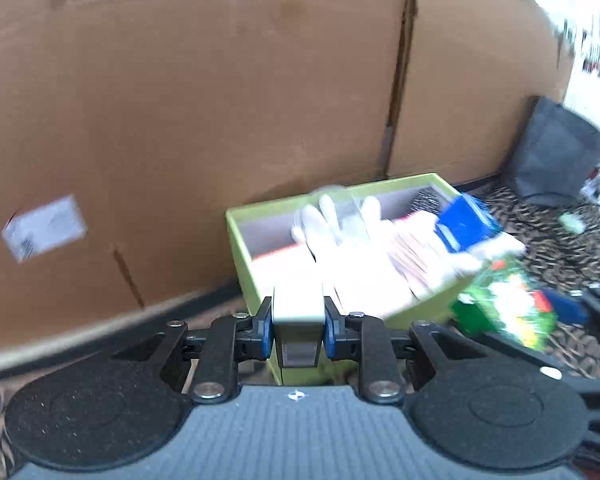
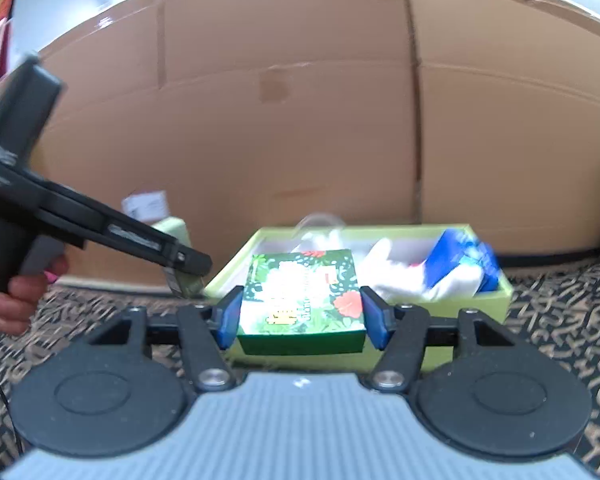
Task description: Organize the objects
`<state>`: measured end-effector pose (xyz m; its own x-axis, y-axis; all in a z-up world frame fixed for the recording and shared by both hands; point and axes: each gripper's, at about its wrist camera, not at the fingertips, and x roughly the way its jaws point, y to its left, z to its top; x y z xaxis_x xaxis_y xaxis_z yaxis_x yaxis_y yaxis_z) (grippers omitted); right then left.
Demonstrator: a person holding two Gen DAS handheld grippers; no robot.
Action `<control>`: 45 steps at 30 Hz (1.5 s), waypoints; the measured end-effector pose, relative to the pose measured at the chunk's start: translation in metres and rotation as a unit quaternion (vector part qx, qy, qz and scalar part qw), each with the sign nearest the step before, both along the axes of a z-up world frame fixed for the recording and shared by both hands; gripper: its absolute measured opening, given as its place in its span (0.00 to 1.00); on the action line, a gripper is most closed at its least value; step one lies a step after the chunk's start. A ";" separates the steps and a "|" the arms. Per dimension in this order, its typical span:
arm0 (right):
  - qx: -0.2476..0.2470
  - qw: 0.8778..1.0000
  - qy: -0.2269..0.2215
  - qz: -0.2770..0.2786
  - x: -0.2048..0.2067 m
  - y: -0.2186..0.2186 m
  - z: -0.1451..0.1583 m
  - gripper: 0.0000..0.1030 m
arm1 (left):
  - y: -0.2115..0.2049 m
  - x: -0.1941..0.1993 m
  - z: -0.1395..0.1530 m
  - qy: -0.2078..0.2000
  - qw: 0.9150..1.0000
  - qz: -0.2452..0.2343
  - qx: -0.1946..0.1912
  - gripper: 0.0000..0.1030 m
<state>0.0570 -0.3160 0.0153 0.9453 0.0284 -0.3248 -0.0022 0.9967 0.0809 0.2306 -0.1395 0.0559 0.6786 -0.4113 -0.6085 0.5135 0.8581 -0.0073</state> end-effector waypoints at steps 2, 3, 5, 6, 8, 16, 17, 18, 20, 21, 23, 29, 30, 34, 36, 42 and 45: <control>0.001 1.000 -0.003 -0.011 0.013 -0.011 0.003 0.58 | -0.016 0.022 -0.001 0.007 1.000 0.002 0.005 0.25; -0.003 1.000 -0.004 -0.016 0.020 -0.014 0.003 0.58 | -0.024 0.032 -0.001 0.010 1.000 -0.001 0.007 0.25; -0.010 1.000 -0.004 -0.024 0.035 -0.023 0.004 0.58 | -0.037 0.047 -0.004 0.012 1.000 -0.005 0.014 0.25; -0.016 0.999 -0.004 -0.027 0.043 -0.026 0.004 0.58 | -0.041 0.055 -0.006 0.013 1.000 -0.008 0.014 0.25; -0.031 0.999 -0.003 -0.038 0.059 -0.032 0.002 0.58 | -0.050 0.067 -0.010 0.015 1.000 -0.009 0.013 0.25; -0.076 0.996 0.029 -0.037 0.110 -0.039 -0.023 0.77 | -0.045 0.078 -0.024 0.027 0.999 -0.007 -0.038 0.54; -0.085 0.995 0.027 -0.043 0.108 -0.038 -0.025 0.89 | -0.039 0.073 -0.022 0.020 0.999 0.004 -0.049 0.78; -0.090 0.995 0.019 -0.047 0.104 -0.036 -0.026 0.92 | -0.032 0.067 -0.020 0.010 0.998 0.013 -0.064 0.89; -0.089 0.995 0.004 -0.048 0.093 -0.035 -0.027 0.96 | -0.018 0.052 -0.016 -0.013 0.995 0.019 -0.094 0.89; -0.084 0.995 0.000 -0.046 0.087 -0.033 -0.025 0.96 | -0.014 0.045 -0.013 -0.017 0.995 0.023 -0.100 0.90; -0.078 0.996 -0.009 -0.047 0.074 -0.031 -0.022 0.99 | -0.005 0.030 -0.009 -0.015 0.993 0.037 -0.108 0.91; -0.042 0.998 -0.022 -0.044 0.014 -0.021 -0.011 1.00 | 0.016 -0.033 0.000 -0.040 0.990 0.039 -0.129 0.93; -0.031 0.998 -0.021 -0.041 0.004 -0.020 -0.010 1.00 | 0.019 -0.046 -0.001 -0.049 0.989 0.039 -0.133 0.94; -0.002 1.000 -0.004 -0.030 -0.034 -0.014 -0.010 1.00 | 0.037 -0.096 0.005 -0.073 0.986 0.043 -0.142 0.97; -0.003 0.999 0.003 -0.034 -0.052 -0.008 -0.008 1.00 | 0.041 -0.119 0.006 -0.081 0.986 0.040 -0.139 0.98; -0.012 0.999 0.017 -0.047 -0.111 0.002 0.001 1.00 | 0.037 -0.172 -0.002 -0.118 0.985 0.051 -0.112 1.00; -0.033 0.997 0.032 -0.055 -0.124 0.002 -0.002 1.00 | 0.031 -0.187 -0.011 -0.108 0.987 0.051 -0.109 1.00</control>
